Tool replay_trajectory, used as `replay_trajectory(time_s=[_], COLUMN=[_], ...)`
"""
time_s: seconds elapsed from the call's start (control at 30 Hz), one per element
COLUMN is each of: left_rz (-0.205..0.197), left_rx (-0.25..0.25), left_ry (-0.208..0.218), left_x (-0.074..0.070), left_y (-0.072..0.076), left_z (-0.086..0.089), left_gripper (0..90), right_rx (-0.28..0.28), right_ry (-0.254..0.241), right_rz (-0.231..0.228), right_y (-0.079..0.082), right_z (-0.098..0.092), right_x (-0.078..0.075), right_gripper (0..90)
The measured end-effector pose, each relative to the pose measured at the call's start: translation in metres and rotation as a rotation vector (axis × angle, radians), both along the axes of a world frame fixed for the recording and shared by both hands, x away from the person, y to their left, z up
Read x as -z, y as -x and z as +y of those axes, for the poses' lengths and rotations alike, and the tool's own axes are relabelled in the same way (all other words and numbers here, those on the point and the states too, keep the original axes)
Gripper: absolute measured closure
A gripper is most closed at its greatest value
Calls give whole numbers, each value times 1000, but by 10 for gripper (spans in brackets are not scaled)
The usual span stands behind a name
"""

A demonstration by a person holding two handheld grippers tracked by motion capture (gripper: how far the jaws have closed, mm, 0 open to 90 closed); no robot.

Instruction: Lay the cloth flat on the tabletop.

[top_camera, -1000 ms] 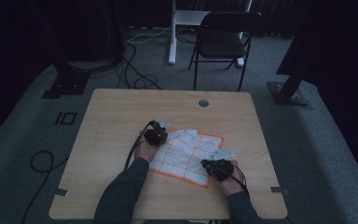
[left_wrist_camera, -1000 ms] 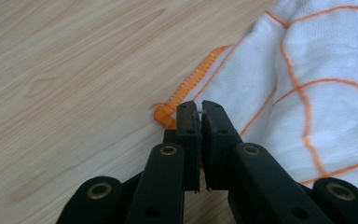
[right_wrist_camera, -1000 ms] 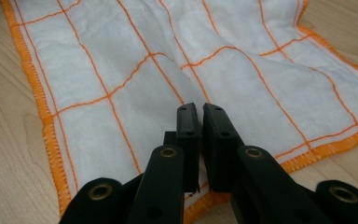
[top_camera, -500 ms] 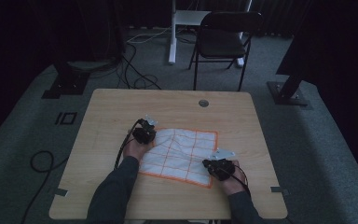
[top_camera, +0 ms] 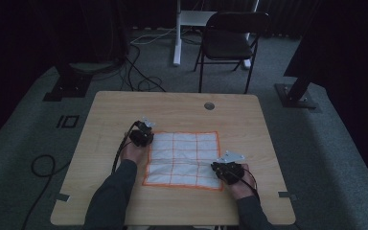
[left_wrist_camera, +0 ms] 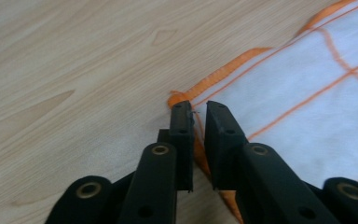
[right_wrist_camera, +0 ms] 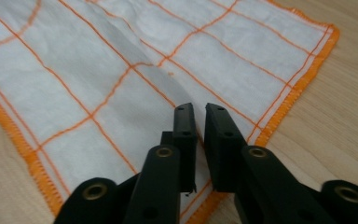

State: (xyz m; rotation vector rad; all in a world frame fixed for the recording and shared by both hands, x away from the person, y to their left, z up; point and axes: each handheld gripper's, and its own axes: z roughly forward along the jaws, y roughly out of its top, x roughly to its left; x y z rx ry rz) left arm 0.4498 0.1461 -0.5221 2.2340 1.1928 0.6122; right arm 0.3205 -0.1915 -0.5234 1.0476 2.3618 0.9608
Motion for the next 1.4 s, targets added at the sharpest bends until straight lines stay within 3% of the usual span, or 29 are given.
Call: replay_trajectory(time_s=[0.27,0.53,0.63,0.97,1.23,1.4], left_rz=[-37,5,2,-22,-35,-57], left_rx=[83,126,118,87,64,32], left_ry=[47,41,65,68,55,109], left_x=[-14,7,10,12,11,6], left_y=[33,57,59,56,61,73], left_z=[1,-2,2,18,19,32], left_gripper=[784,771,773,770,732,699], right_rx=[-5,7,5,7,-4,0], right_ry=[-15,21,32,5,-6,-16], right_rz=[-22,27,38,68,88,33], right_y=[14,17,17,24,30,31], right_z=[-5,-4,-4,-13,-17,-17], right_x=[-5,9,13,13,12,8], right_gripper=[704,576,568,560,540,525])
